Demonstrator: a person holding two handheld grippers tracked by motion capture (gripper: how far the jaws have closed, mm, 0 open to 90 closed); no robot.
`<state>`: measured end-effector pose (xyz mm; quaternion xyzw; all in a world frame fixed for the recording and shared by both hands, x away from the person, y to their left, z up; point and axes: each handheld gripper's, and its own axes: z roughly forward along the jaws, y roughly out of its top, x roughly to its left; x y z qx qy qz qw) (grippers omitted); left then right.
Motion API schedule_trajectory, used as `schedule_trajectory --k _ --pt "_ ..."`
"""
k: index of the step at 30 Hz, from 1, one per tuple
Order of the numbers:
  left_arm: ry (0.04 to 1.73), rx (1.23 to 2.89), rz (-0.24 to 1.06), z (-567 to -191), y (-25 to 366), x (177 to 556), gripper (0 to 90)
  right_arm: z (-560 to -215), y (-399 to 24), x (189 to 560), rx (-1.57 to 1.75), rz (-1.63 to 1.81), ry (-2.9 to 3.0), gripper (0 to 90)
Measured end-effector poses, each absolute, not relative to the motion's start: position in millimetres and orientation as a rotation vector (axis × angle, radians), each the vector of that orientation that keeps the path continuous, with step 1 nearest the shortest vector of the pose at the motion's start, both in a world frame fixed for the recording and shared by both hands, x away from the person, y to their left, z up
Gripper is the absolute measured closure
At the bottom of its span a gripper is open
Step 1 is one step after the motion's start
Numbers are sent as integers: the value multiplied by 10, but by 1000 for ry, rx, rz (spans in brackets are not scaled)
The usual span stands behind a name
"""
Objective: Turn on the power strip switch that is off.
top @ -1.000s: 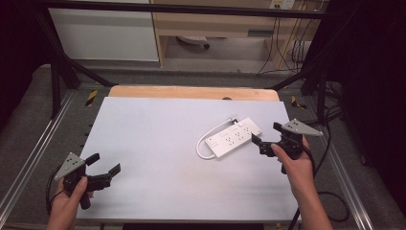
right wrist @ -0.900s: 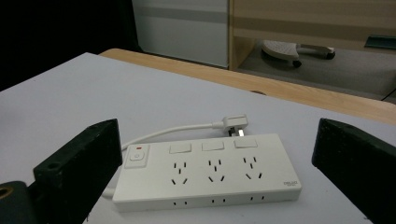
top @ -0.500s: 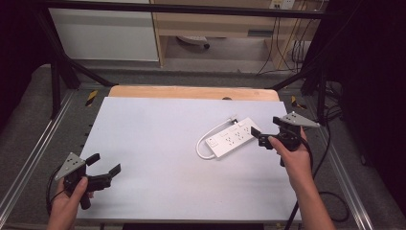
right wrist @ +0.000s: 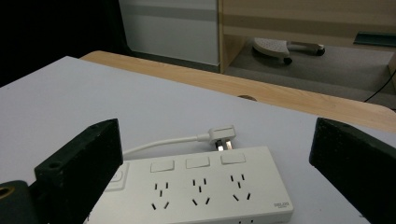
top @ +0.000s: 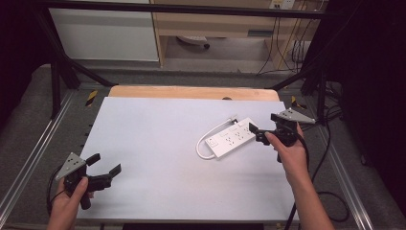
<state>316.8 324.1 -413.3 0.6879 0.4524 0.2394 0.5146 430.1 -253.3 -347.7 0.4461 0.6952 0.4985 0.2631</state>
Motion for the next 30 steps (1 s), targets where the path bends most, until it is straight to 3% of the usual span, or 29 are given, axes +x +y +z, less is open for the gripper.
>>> schedule_trajectory --k 30 --pt "1085 1666 573 -4137 3232 3167 51 -3714 -2549 4635 1290 1309 1868 74"
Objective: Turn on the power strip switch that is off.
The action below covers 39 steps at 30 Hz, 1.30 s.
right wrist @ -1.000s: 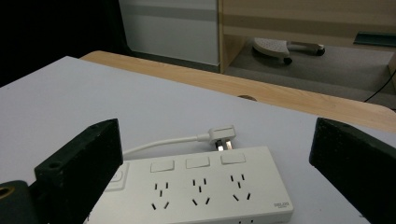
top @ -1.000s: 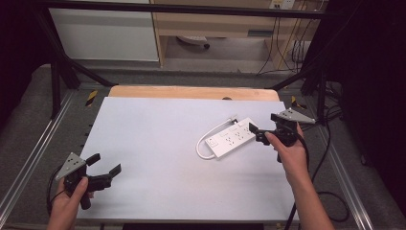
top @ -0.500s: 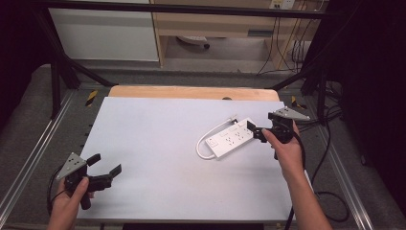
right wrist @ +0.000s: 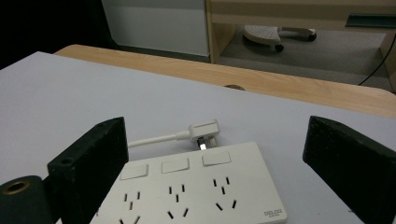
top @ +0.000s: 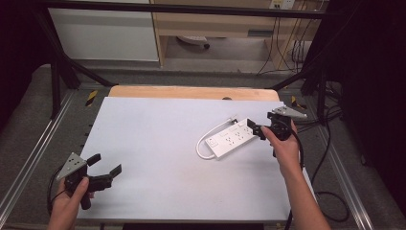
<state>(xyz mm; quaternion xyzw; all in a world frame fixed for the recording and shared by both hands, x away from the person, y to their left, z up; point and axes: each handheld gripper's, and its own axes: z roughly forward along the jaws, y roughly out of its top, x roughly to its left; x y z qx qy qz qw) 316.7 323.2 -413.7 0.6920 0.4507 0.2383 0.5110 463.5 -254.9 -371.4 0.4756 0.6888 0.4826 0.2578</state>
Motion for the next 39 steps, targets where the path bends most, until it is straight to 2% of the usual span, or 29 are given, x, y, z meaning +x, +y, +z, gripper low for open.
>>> schedule_trajectory --k 25,39 --pt "1083 1668 571 -4142 3235 3172 52 -3918 -2551 4850 1360 1270 1853 108" --pt "1081 1676 569 -4146 3232 3173 52 -4034 -2516 4949 1362 1263 1858 289"
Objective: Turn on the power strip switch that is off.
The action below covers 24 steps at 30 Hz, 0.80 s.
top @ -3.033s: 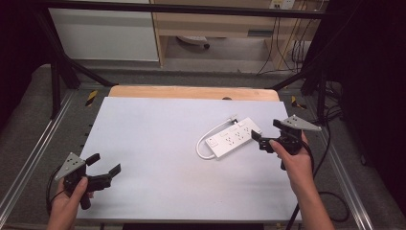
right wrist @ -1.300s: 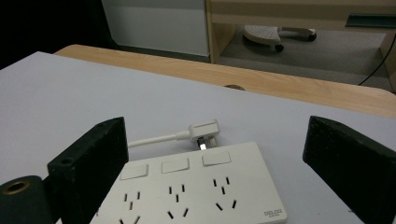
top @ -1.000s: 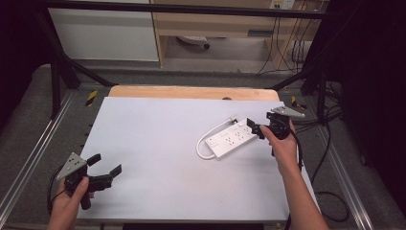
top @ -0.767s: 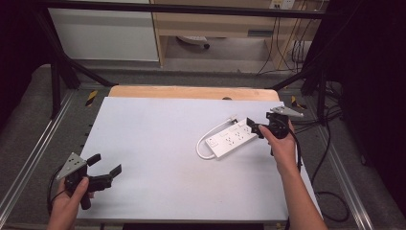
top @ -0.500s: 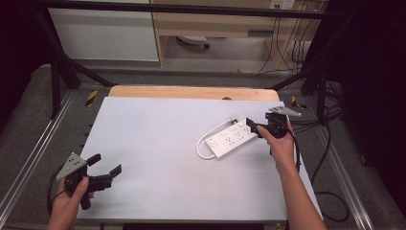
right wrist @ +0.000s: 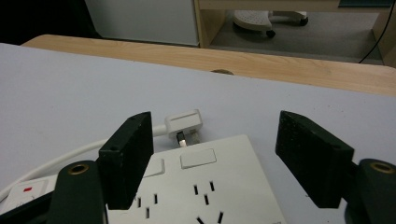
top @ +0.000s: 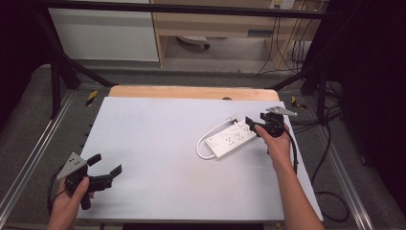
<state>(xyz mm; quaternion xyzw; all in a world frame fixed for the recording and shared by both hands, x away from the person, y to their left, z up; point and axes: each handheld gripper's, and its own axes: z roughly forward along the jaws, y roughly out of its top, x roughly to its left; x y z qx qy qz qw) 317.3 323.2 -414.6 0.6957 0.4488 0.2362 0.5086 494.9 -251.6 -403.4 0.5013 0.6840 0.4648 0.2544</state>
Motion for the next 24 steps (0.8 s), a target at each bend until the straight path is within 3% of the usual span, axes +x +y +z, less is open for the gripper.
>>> schedule_trajectory --k 24 --pt "1081 1678 568 -4148 3232 3175 53 -4181 -2473 5054 1368 1235 1873 484"
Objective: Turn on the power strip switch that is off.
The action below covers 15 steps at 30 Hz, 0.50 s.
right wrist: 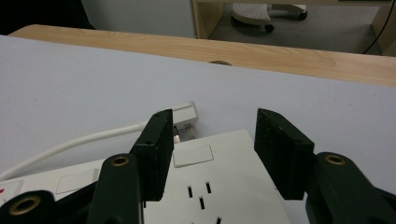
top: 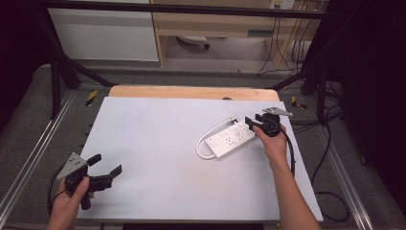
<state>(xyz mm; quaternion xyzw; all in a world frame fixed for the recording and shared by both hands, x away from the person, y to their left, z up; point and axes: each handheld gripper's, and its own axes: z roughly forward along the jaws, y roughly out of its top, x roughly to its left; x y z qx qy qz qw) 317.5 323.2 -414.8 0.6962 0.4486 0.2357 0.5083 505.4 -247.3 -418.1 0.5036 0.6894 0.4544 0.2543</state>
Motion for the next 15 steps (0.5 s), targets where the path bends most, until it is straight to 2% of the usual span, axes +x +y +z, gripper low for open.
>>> schedule_trajectory --k 15 --pt "1080 1680 568 -4151 3231 3178 54 -4237 -2427 5085 1366 1235 1885 558"
